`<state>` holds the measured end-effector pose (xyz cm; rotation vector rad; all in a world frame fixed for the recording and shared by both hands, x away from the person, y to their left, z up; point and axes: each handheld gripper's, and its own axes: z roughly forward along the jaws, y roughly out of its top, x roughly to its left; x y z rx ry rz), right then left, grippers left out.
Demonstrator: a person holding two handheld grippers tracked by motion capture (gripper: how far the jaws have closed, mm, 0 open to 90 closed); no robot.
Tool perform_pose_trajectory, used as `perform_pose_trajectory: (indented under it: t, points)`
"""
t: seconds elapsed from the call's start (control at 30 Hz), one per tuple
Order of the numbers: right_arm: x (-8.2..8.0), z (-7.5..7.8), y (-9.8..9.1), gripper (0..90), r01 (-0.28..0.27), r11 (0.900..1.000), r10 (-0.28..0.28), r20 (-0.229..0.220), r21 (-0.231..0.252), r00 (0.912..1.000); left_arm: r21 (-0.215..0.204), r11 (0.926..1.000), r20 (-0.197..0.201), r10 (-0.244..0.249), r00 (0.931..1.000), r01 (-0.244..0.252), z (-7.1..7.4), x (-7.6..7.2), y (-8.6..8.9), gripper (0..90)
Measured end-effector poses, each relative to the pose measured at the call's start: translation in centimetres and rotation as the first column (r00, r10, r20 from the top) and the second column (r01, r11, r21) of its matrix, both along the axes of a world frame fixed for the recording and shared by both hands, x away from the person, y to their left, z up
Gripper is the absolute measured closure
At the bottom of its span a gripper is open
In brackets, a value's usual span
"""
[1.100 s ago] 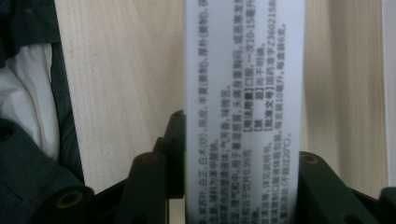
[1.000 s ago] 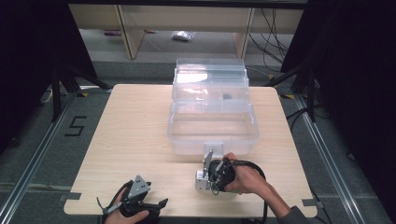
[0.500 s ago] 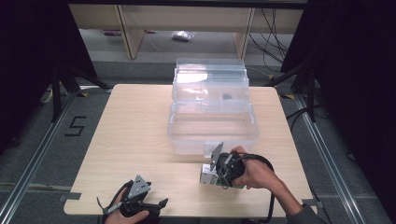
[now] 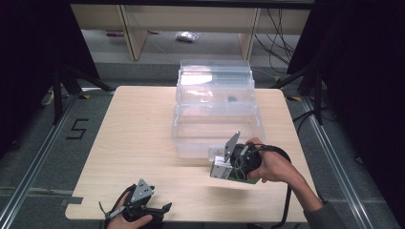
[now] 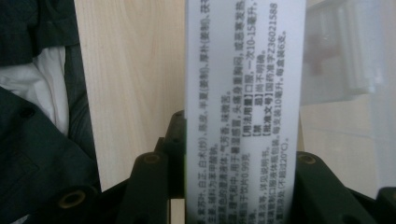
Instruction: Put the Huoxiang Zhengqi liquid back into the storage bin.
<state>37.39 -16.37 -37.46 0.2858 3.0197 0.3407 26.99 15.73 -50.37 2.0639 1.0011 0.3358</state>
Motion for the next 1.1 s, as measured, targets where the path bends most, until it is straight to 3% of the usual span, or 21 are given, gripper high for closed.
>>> perform_pose_trajectory:
  t: [0.03, 0.07, 0.17, 0.23, 0.27, 0.33, 0.37, 0.4, 0.47, 0.5, 0.57, 0.63, 0.67, 0.97, 1.03, 1.07, 1.1]
  points:
    - [0.3, 0.2, -0.1, 64.8, -0.029, 0.9995, 0.029, 0.008, 0.012, 0.9995, 0.002, 1.0000, -0.001, -0.001, 1.0000, 0.001, 0.0, 0.0, 0.0, 14.8]
    - [0.3, 0.9, -0.3, 64.8, 0.002, 1.0000, -0.002, -0.002, 0.009, 1.0000, 0.003, 1.0000, 0.000, -0.001, 1.0000, 0.001, 0.0, 0.0, 0.0, 14.8]
    - [0.6, 1.5, -0.4, 64.8, -0.017, 0.9998, 0.016, 0.003, 0.011, 0.9999, 0.001, 1.0000, -0.001, 0.005, 1.0000, -0.005, 0.0, 0.0, 0.0, 14.8]
    - [0.8, 2.3, -0.6, 64.7, 0.004, 0.9999, -0.004, -0.002, 0.015, 1.0000, 0.002, 1.0000, -0.002, 0.004, 1.0000, -0.004, 0.0, 0.0, 0.0, 14.8]
    - [1.2, 2.6, -0.6, 64.8, -0.029, 0.9994, 0.029, 0.015, 0.017, 0.9995, 0.003, 1.0000, 0.000, 0.003, 1.0000, -0.003, 0.0, 0.0, 0.0, 14.8]
    - [1.6, 3.7, -0.7, 64.8, 0.018, 0.9998, -0.018, 0.018, 0.010, 0.9997, 0.004, 1.0000, 0.000, 0.002, 1.0000, -0.002, 0.0, 0.0, 0.0, 14.8]
    - [1.9, 3.8, -0.7, 64.8, -0.014, 0.9998, 0.014, 0.025, 0.014, 0.9996, 0.004, 1.0000, 0.000, 0.001, 1.0000, -0.001, 0.0, 0.0, 0.0, 14.8]
    - [1.9, 4.1, -0.7, 64.8, 0.022, 0.9994, -0.023, 0.008, 0.027, 0.9997, 0.004, 1.0000, 0.000, 0.001, 1.0000, -0.001, 0.0, 0.0, 0.0, 14.8]
    - [2.4, 4.6, -0.7, 64.8, 0.006, 0.9996, -0.007, 0.017, 0.026, 0.9998, 0.004, 1.0000, 0.000, 0.001, 1.0000, -0.001, 0.0, 0.0, 0.0, 14.8]
    - [2.7, 4.8, -0.7, 64.8, -0.010, 0.9999, 0.010, 0.035, 0.007, 0.9993, 0.003, 1.0000, 0.000, 0.001, 1.0000, -0.001, 0.0, 0.0, 0.0, 14.8]
    - [2.7, 4.9, -0.6, 64.8, 0.011, 0.9999, -0.011, 0.031, 0.009, 0.9994, 0.002, 1.0000, -0.003, 0.000, 1.0000, 0.000, 0.0, 0.0, 0.0, 14.8]
    - [3.1, 5.2, -0.7, 64.8, -0.011, 0.9998, 0.010, 0.036, 0.016, 0.9993, -0.001, 1.0000, -0.004, 0.000, 1.0000, 0.000, 0.1, 0.0, 0.0, 14.8]
    - [3.2, 5.4, -0.8, 64.8, 0.010, 0.9999, -0.011, 0.034, 0.011, 0.9994, -0.003, 1.0000, -0.005, 0.000, 1.0000, 0.000, 0.1, 0.0, 0.0, 14.8]
    - [4.7, 6.0, -0.8, 64.8, 0.027, 0.9995, -0.028, 0.034, 0.015, 0.9990, -0.002, 1.0000, -0.004, -0.010, 0.9999, 0.010, 0.1, 0.0, 0.0, 14.8]
    - [5.3, 6.3, -0.8, 64.8, 0.010, 0.9999, -0.010, 0.046, 0.011, 0.9989, -0.004, 0.9999, -0.002, -0.011, 0.9999, 0.011, 0.1, 0.0, 0.0, 14.8]
    - [5.4, 6.4, -0.8, 64.8, 0.028, 0.9995, -0.029, 0.046, 0.011, 0.9985, -0.004, 0.9999, -0.002, -0.011, 0.9999, 0.011, 0.1, 0.0, 0.0, 14.8]
    - [5.8, 6.5, -0.8, 64.8, 0.004, 0.9999, -0.005, 0.056, 0.014, 0.9984, -0.004, 0.9999, -0.003, -0.012, 0.9999, 0.012, 0.1, 0.0, 0.0, 14.8]
